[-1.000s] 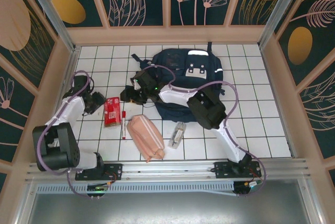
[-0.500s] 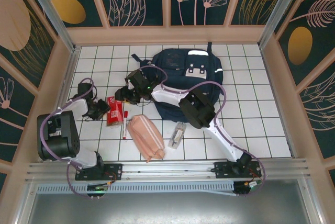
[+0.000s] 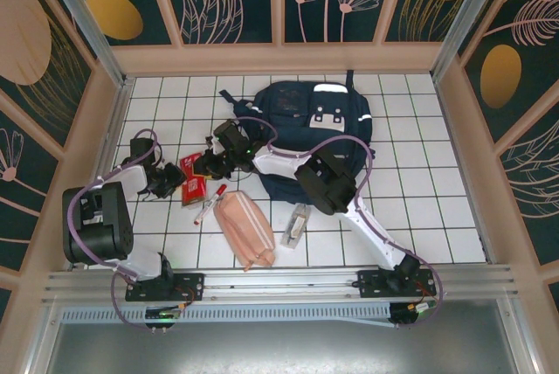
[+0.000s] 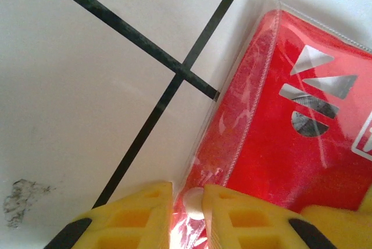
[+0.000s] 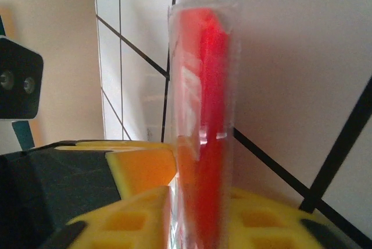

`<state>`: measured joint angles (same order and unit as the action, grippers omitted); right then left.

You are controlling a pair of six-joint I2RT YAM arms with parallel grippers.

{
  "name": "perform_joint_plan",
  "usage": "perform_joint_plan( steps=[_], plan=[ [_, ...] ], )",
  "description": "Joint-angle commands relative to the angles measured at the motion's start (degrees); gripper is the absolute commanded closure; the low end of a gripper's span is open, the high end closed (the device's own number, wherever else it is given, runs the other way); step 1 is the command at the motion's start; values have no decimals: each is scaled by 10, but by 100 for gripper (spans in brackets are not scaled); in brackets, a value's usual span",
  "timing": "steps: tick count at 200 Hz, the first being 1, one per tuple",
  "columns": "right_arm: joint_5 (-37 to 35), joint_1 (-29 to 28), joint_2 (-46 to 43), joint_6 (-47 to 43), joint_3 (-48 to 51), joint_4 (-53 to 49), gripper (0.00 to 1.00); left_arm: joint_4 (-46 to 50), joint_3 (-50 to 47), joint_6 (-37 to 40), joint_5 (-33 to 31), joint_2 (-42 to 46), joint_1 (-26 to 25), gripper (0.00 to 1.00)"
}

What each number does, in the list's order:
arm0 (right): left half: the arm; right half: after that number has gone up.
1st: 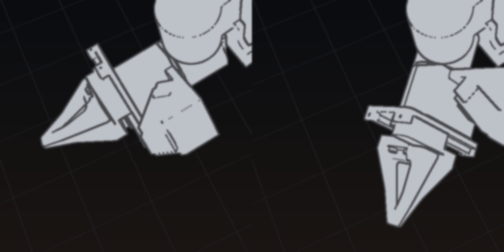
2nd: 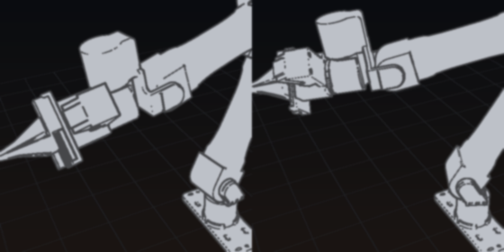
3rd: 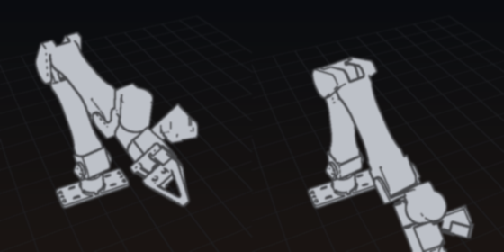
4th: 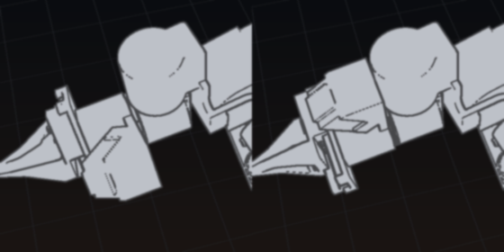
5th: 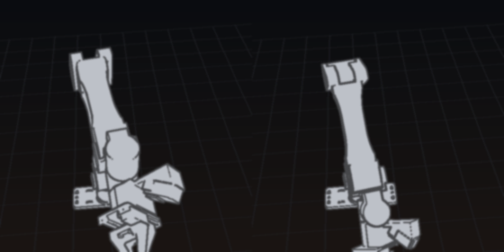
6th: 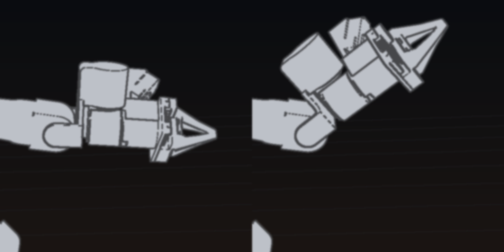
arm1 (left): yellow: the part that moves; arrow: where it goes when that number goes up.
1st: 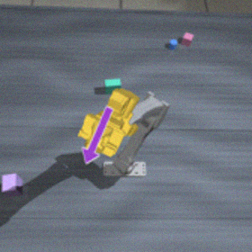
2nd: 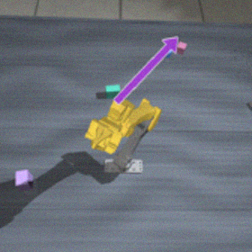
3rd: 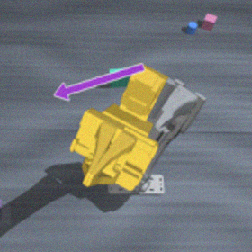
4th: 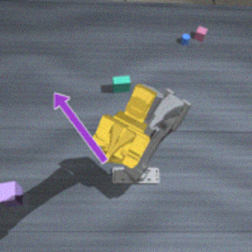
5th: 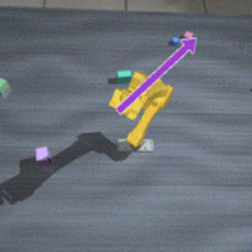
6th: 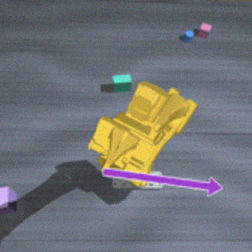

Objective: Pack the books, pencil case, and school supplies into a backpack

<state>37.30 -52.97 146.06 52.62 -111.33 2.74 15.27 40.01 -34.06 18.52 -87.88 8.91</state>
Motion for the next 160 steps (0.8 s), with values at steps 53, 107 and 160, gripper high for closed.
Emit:
perform_joint_plan(
  steps=[53, 107, 160],
  plan=[
    [11, -9, -5, 21, -3, 42, 93, 57, 4, 22, 15, 33, -6, 78],
    [-10, -5, -19, 16, 14, 28, 99, 75, 11, 40, 0, 55, -6, 76],
    [-36, 5, -62, 29, 42, 41, 100, 84, 37, 64, 43, 108, -6, 66]
  ],
)
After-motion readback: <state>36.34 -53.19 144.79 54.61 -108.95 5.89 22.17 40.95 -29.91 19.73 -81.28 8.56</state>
